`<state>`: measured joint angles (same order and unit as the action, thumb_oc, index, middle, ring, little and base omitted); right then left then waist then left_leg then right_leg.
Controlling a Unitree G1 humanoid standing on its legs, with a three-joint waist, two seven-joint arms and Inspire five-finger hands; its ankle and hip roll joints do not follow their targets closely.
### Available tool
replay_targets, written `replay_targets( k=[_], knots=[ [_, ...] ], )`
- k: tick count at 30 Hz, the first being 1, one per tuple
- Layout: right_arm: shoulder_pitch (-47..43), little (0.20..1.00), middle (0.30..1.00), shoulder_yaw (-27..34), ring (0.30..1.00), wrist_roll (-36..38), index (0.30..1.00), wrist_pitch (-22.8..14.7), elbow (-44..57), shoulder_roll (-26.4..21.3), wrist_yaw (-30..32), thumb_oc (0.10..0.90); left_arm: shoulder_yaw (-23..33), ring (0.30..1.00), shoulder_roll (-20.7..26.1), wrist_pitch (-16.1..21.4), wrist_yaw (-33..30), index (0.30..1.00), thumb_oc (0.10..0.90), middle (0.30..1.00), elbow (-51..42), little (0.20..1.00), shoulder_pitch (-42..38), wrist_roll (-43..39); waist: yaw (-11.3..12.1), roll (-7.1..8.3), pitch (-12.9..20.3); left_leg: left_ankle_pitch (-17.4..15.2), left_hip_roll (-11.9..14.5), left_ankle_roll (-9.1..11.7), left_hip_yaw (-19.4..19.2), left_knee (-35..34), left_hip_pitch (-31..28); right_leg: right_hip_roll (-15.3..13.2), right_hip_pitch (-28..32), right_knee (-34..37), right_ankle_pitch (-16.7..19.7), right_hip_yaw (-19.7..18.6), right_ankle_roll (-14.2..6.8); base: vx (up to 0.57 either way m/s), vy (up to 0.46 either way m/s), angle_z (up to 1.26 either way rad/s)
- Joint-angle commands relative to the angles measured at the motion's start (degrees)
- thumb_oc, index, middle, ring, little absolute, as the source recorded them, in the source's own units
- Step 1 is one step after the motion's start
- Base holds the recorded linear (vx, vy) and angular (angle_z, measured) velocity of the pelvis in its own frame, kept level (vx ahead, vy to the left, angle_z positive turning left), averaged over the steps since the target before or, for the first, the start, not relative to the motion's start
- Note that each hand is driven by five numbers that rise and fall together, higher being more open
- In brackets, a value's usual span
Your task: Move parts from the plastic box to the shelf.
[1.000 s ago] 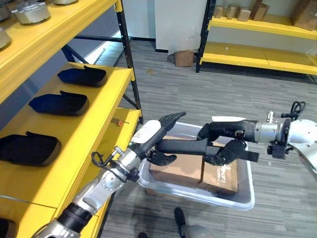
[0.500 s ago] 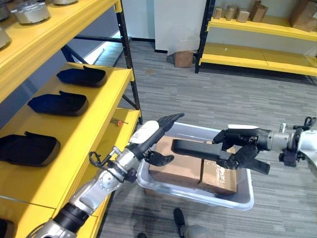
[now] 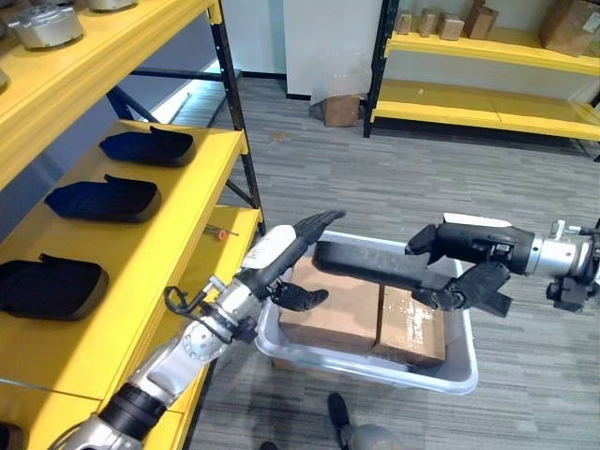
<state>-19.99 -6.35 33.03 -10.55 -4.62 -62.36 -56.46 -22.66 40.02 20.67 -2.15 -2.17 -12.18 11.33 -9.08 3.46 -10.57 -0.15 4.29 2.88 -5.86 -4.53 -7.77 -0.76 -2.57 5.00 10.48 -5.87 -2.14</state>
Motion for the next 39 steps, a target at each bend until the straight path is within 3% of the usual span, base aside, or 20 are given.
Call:
replay_targets(
  k=[1, 7, 15, 19, 25, 29, 32, 35, 37, 38, 39],
  knots=[
    [-3.73, 0.300, 0.300, 5.94, 0.300, 10.94, 0.300, -7.12, 3.55, -1.60, -0.83, 0.400, -0.99, 1.000, 2.16, 6.54, -1.96, 1.000, 0.900, 1.000, -0.74, 1.000, -2.53, -4.22, 0.54, 1.36, 6.73, -1.22, 4.05, 1.00, 2.09, -0.47, 2.50, -1.92, 5.18, 0.00, -8.00, -0.16, -4.30, 0.00, 0.000, 0.00],
    [-3.40, 0.300, 0.300, 5.14, 0.300, 10.69, 0.300, -6.55, 11.85, -1.57, -4.20, 0.400, -1.05, 1.000, 1.14, 5.78, -2.11, 1.000, 0.900, 1.000, 0.39, 1.000, -2.52, -6.27, 0.24, 1.19, 6.72, -1.14, 4.17, 1.02, 2.03, -0.47, 2.51, -1.87, 5.08, 0.00, -7.89, -0.59, -4.25, 0.00, 0.000, 0.00],
    [-4.04, 0.300, 0.300, 3.15, 0.300, 9.19, 0.300, -5.55, 12.04, -1.73, -4.47, 0.400, -0.66, 1.000, 0.88, 5.87, -3.06, 1.000, 0.900, 1.000, 1.38, 1.000, -2.71, -5.86, 0.37, 1.26, 6.75, -0.84, 4.52, 1.30, 2.07, -0.47, 2.60, -1.89, 5.14, 0.00, -7.90, -0.57, -4.15, 0.00, 0.000, 0.00],
    [-3.67, 0.300, 0.300, 3.84, 0.300, 10.51, 0.300, -5.74, 12.90, -1.88, -6.34, 0.400, 0.12, 1.000, 0.41, 3.81, -0.98, 1.000, 0.900, 1.000, 2.45, 1.000, -2.47, -9.40, 0.46, 1.38, 6.75, -0.97, 4.66, 1.32, 2.17, -0.47, 2.50, -1.86, 5.20, 0.00, -8.00, -0.52, -4.09, 0.00, -0.015, 0.00],
    [-5.41, 0.300, 0.300, 2.73, 0.300, 10.56, 0.300, -4.77, 13.62, -1.23, -7.43, 0.400, -0.09, 1.000, 0.46, 6.44, -4.35, 1.000, 0.900, 1.000, 5.08, 1.000, -3.77, -6.18, 0.21, 1.33, 6.97, -1.13, 4.79, 1.36, 1.69, -0.47, 2.24, -1.81, 5.25, 0.00, -8.06, -0.83, -4.07, 0.00, -0.001, -0.01],
    [-6.75, 0.300, 0.300, 1.08, 0.300, 10.45, 0.300, -4.51, 13.53, -0.51, -7.49, 0.400, -0.92, 1.000, 0.11, 6.58, -2.09, 1.000, 0.900, 1.000, 5.69, 1.000, -4.88, -9.49, 0.11, 1.29, 7.15, -1.13, 4.83, 1.41, 1.51, -0.47, 2.25, -1.75, 5.16, 0.00, -8.02, -1.08, -4.14, 0.01, -0.006, -0.05],
    [-8.41, 0.300, 0.300, -0.01, 0.300, 10.69, 0.300, -3.96, 13.14, -0.33, -8.29, 0.400, -1.55, 1.000, -0.22, 5.89, 3.95, 1.000, 0.900, 1.000, 5.02, 1.000, -4.63, -12.67, 0.22, 1.12, 7.08, -1.15, 4.90, 1.43, 1.48, -0.47, 2.04, -1.80, 5.40, 0.00, -8.10, -1.03, -4.13, 0.01, 0.004, -0.05],
    [-9.32, 0.300, 0.300, -1.08, 0.300, 10.78, 0.300, -3.61, 13.64, 0.06, -8.98, 0.400, -3.02, 1.000, -1.38, 8.85, 6.95, 1.000, 0.900, 1.000, 3.42, 1.000, -5.23, -16.82, 0.21, 1.01, 7.14, -1.30, 4.78, 1.30, 1.55, -0.47, 1.99, -1.82, 5.45, 0.00, -8.15, -1.06, -4.09, 0.00, 0.005, -0.03],
    [-9.71, 0.300, 0.300, -1.69, 0.300, 10.93, 0.300, -3.85, 13.56, 0.34, -9.77, 0.400, -3.89, 0.547, -1.83, 10.29, 8.39, 0.547, 0.576, 0.547, 2.22, 0.547, -5.76, -19.14, 0.14, 0.99, 7.16, -1.39, 4.74, 1.28, 1.54, -0.47, 1.92, -1.79, 5.48, 0.00, -8.16, -1.19, -4.09, 0.00, 0.000, 0.00],
    [-11.20, 0.300, 0.300, -3.27, 0.300, 11.02, 0.300, -3.61, 13.27, 1.22, -10.52, 0.400, -5.11, 0.300, -2.96, 12.14, 13.13, 0.300, 0.400, 0.300, -0.64, 0.300, -6.64, -27.10, 0.15, 0.89, 7.09, -1.89, 4.80, 1.28, 1.53, -0.47, 1.47, -1.88, 6.02, 0.00, -8.58, -1.09, -4.12, 0.00, 0.000, 0.00],
    [-11.95, 0.300, 0.300, -3.94, 0.300, 10.95, 0.300, -3.47, 13.02, 1.71, -10.43, 0.400, -5.41, 0.300, -3.50, 12.71, 13.89, 0.300, 0.400, 0.300, -1.81, 0.300, -6.92, -28.61, 0.14, 0.85, 7.08, -1.86, 4.81, 1.32, 1.55, -0.47, 1.44, -1.90, 6.10, 0.00, -8.59, -1.08, -4.12, 0.02, 0.036, -0.03]
  ],
)
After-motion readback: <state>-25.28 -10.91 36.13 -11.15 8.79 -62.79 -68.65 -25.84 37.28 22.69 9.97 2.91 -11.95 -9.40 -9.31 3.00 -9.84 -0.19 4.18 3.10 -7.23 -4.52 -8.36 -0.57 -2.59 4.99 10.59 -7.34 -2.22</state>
